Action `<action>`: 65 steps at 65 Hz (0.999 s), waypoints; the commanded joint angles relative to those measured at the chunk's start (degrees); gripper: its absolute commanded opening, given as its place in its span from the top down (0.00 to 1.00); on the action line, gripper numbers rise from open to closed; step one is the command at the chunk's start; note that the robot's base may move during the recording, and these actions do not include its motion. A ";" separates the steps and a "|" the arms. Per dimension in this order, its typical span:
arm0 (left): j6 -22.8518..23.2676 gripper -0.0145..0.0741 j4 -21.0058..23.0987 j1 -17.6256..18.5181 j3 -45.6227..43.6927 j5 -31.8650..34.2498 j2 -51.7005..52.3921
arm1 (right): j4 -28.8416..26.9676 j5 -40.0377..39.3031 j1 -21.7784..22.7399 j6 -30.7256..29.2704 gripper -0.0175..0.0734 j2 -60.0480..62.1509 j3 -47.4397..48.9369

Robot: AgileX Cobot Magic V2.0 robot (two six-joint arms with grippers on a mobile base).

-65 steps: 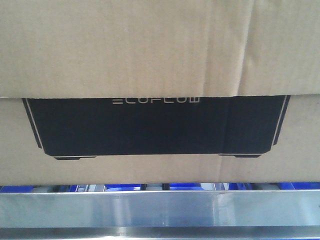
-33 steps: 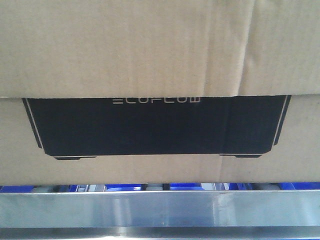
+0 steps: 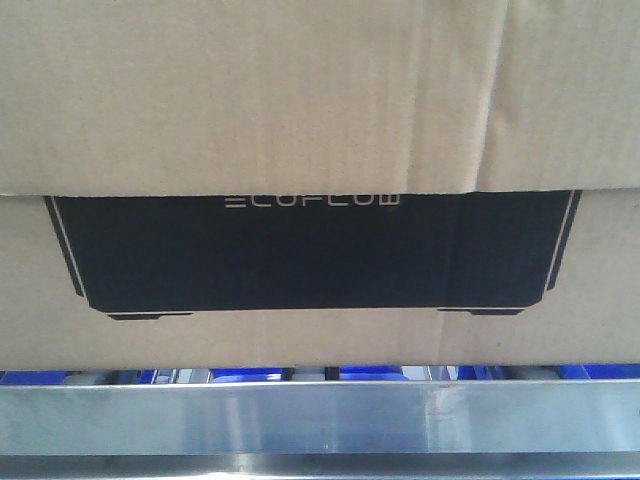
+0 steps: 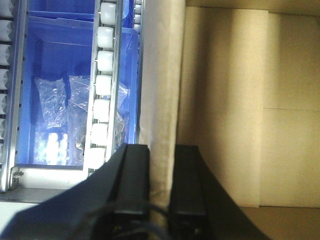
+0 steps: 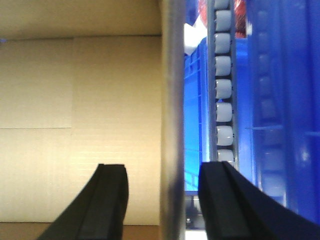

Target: Grab box from left shelf to table start

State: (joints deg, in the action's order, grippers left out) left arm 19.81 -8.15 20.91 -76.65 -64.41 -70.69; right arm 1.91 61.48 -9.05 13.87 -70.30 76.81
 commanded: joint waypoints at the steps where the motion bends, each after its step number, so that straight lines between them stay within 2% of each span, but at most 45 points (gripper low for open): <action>1: 0.72 0.95 -0.60 0.37 -1.84 2.92 1.15 | 0.40 -3.37 0.07 -0.34 0.33 0.86 2.00; 65: 0.72 0.95 -0.53 0.37 -1.84 2.92 1.15 | -0.96 -4.33 1.37 -0.19 0.33 0.86 0.66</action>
State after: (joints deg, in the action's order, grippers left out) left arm 19.81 -8.15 20.91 -76.65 -64.41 -70.69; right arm 0.95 60.55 -8.00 13.87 -70.54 75.98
